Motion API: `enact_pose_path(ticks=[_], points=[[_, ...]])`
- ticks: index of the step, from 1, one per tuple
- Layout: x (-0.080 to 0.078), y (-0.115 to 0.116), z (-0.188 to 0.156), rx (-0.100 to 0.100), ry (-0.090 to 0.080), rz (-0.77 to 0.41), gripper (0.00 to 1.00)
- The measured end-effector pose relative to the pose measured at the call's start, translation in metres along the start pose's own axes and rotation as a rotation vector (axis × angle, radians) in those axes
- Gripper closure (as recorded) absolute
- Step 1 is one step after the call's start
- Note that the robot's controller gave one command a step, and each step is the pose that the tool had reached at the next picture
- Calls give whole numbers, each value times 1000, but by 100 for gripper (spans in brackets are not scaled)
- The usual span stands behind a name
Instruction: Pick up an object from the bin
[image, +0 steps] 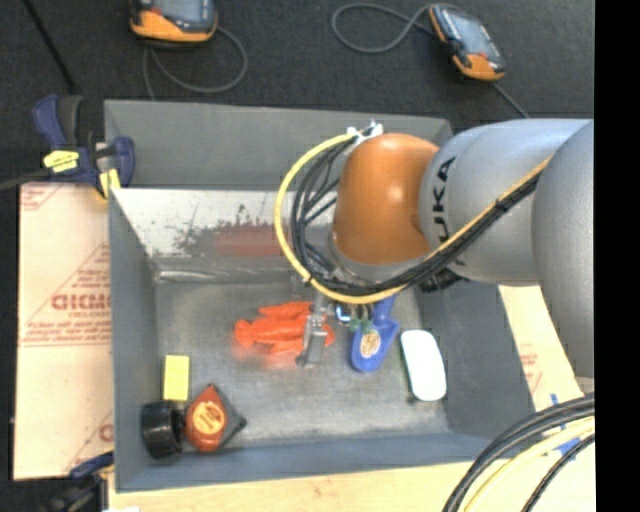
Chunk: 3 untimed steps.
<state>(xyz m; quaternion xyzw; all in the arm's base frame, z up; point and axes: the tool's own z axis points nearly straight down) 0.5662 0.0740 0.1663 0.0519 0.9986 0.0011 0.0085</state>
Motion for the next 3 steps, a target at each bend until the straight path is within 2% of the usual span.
enact_pose_path(ticks=[1, 2, 3], points=[[-12, -5, 55, 0, 7, 74, 0], [-50, -2, 78, 4, 13, 166, 100], [-50, -2, 78, 4, 13, 166, 100]])
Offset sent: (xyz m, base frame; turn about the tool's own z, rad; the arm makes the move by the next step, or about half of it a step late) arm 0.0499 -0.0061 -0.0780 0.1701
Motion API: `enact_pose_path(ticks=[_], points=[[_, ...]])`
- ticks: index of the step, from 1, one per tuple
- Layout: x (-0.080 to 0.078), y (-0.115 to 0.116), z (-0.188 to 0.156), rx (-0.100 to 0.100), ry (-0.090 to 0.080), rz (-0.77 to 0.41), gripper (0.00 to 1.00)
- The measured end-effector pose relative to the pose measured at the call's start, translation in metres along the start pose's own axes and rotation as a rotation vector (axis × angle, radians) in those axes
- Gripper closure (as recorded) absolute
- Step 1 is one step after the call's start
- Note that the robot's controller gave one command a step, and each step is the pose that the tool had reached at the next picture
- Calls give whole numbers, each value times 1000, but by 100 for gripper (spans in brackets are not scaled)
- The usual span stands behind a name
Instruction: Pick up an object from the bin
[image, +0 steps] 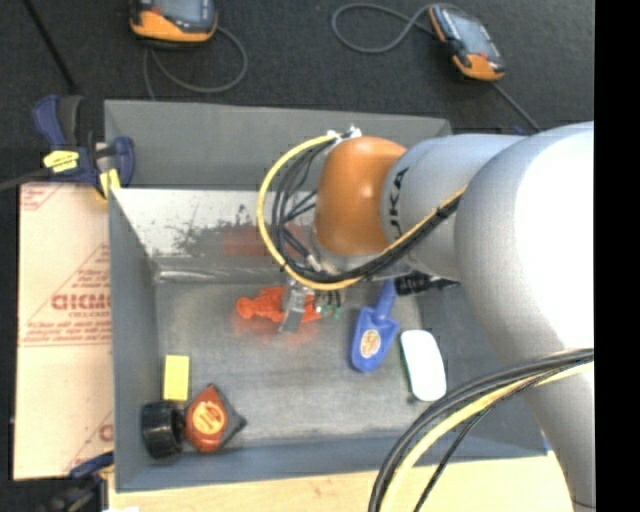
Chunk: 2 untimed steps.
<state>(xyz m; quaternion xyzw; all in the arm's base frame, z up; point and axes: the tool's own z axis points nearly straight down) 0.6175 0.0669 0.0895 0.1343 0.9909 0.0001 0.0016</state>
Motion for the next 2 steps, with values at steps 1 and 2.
enact_pose_path(ticks=[1, 2], points=[[-2, 3, 5, 0, -3, -29, 100], [-14, -18, -179, 0, -8, -99, 100]])
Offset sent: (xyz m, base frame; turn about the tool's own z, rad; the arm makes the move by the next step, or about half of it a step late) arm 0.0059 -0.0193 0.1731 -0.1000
